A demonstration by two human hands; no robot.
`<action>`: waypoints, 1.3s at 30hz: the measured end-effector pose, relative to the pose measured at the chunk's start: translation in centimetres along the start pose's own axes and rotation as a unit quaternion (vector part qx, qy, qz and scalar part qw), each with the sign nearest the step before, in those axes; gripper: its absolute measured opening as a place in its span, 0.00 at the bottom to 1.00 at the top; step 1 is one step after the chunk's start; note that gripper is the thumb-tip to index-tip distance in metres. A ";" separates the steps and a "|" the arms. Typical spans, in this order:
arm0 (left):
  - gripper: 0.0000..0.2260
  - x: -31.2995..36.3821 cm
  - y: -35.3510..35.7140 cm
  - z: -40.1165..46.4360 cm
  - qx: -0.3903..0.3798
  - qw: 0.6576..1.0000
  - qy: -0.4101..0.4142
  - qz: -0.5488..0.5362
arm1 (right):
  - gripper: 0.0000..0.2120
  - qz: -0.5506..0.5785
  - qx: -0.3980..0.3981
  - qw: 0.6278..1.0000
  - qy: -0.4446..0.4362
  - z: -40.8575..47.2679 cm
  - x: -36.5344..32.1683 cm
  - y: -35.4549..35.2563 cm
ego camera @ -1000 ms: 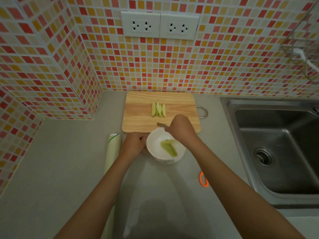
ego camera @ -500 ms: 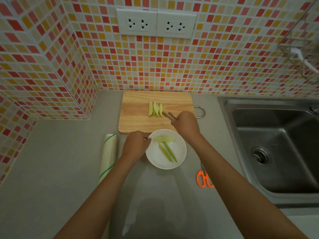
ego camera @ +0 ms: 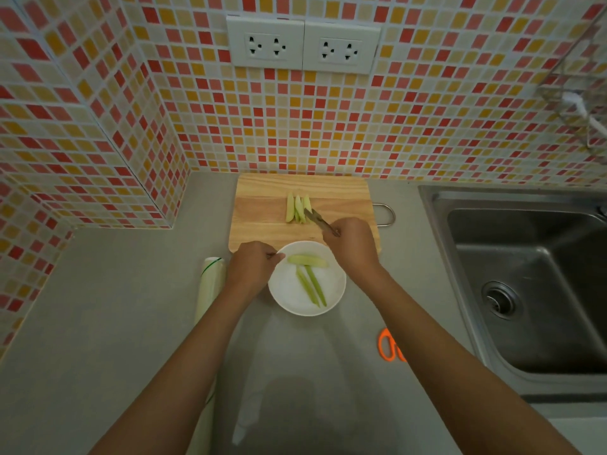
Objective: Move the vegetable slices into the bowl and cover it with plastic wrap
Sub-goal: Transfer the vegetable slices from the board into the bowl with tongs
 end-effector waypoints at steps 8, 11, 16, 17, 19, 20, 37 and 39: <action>0.14 -0.1 0.1 0.0 -0.002 1.000 -0.016 -0.026 | 0.16 -0.086 -0.103 0.991 -0.002 -10.6 3.4 -0.6; 0.16 -0.1 0.0 0.1 -0.007 0.999 -0.021 -0.028 | 0.12 -0.134 -0.121 0.984 0.009 -10.9 3.2 0.0; 0.16 -0.1 0.0 0.1 -0.014 1.000 -0.019 -0.019 | 0.16 -0.078 -0.031 0.996 0.021 -6.5 0.8 -1.2; 0.16 -0.1 -0.1 0.1 -0.016 1.000 -0.017 -0.017 | 0.18 -0.057 -0.012 0.998 0.033 -4.9 0.2 -1.2; 0.16 -0.1 -0.2 0.1 -0.017 0.999 -0.019 -0.020 | 0.19 -0.032 0.003 0.998 0.050 -1.5 -0.7 -0.5; 0.17 0.0 -0.2 0.1 -0.019 0.999 -0.021 -0.022 | 0.19 -0.035 -0.002 0.998 0.049 0.0 -1.1 0.2; 0.10 -0.4 -0.7 -0.5 -0.015 0.997 -0.024 -0.077 | 0.16 -0.097 -0.005 0.995 0.035 4.9 -1.3 3.5; 0.10 -0.4 -0.8 -0.7 -0.015 0.996 -0.019 -0.085 | 0.19 -0.041 0.008 0.999 0.034 3.6 -1.0 2.1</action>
Point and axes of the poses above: each hand's wrist, its own z-axis towards the middle knuckle, its own y-axis out of the palm, x = y × z, the point moved 1 cm from there along z, towards the middle knuckle, and after that the axes turned 3 degrees about y, right-handed, at the moved point
